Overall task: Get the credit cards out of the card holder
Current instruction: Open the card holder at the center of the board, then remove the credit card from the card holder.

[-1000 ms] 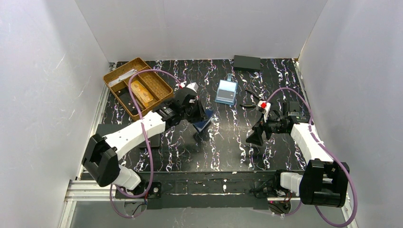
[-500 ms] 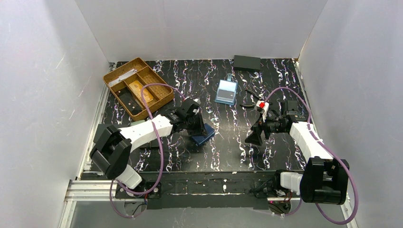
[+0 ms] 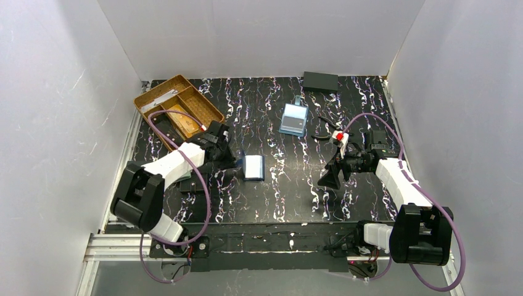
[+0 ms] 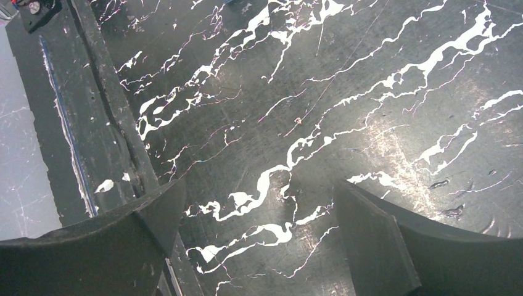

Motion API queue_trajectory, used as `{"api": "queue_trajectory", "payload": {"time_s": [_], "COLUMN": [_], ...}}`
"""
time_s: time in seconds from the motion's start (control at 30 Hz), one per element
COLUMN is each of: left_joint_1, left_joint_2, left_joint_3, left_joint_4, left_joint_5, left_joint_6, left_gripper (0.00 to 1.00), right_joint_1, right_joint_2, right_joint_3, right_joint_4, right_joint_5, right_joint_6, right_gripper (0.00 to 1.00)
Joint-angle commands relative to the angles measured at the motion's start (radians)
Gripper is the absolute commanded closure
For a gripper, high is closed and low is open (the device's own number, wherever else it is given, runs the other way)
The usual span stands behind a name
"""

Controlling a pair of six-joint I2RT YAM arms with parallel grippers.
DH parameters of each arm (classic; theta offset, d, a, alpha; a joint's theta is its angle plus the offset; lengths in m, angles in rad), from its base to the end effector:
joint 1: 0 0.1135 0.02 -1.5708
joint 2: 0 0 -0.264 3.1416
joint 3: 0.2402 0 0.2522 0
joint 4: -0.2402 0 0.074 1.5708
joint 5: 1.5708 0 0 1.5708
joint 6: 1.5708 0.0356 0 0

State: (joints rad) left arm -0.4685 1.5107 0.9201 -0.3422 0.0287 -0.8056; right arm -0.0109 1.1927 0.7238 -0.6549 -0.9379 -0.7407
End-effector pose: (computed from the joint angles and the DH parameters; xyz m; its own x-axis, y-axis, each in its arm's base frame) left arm 0.2728 -0.1392 0.2024 -0.8330 -0.3864 -0.3959 -0.1937 0.8741 -0.4455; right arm 0.2096 0.0264 0.2160 -0.4346 -0.3944 -0.8097 -0.8609 0.4459 0.2449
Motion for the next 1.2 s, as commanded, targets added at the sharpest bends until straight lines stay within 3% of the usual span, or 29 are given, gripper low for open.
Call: {"api": "queue_trajectory", "payload": {"time_s": [0.0, 0.07, 0.17, 0.3, 0.5, 0.6, 0.73, 0.87, 1.17], "left_joint_1": [0.012, 0.013, 0.017, 0.021, 0.021, 0.021, 0.018, -0.057, -0.338], "left_joint_2": [0.034, 0.033, 0.048, 0.044, -0.18, -0.309, -0.423, -0.352, -0.064], "left_joint_3": [0.089, 0.113, 0.132, 0.15, 0.135, 0.127, 0.072, 0.113, 0.208], "left_joint_4": [-0.217, -0.272, -0.335, -0.397, -0.4, -0.32, -0.091, -0.031, -0.029], "left_joint_5": [-0.226, -0.297, -0.329, -0.291, -0.321, -0.16, 0.22, 0.398, 0.212], "left_joint_6": [0.091, 0.105, 0.117, 0.099, 0.085, 0.166, 0.221, 0.209, 0.181], "left_gripper": [0.98, 0.98, 0.88, 0.64, 0.57, 0.52, 0.46, 0.47, 0.45], "right_joint_1": [0.006, 0.006, 0.006, 0.009, 0.009, 0.01, 0.01, 0.01, 0.01], "right_joint_2": [-0.006, -0.007, -0.006, -0.005, -0.004, 0.001, 0.004, 0.005, -0.002], "right_joint_3": [0.034, 0.034, 0.034, 0.034, 0.034, 0.035, 0.036, 0.034, 0.029], "right_joint_4": [-0.001, -0.001, 0.0, 0.0, -0.001, 0.0, 0.0, 0.004, 0.012], "right_joint_5": [-0.007, -0.008, -0.009, -0.011, -0.01, -0.01, -0.009, -0.008, 0.0], "right_joint_6": [-0.014, -0.015, -0.015, -0.016, -0.016, -0.015, -0.015, -0.013, -0.007], "right_gripper": [0.02, 0.02, 0.02, 0.02, 0.02, 0.02, 0.02, 0.02, 0.02]}}
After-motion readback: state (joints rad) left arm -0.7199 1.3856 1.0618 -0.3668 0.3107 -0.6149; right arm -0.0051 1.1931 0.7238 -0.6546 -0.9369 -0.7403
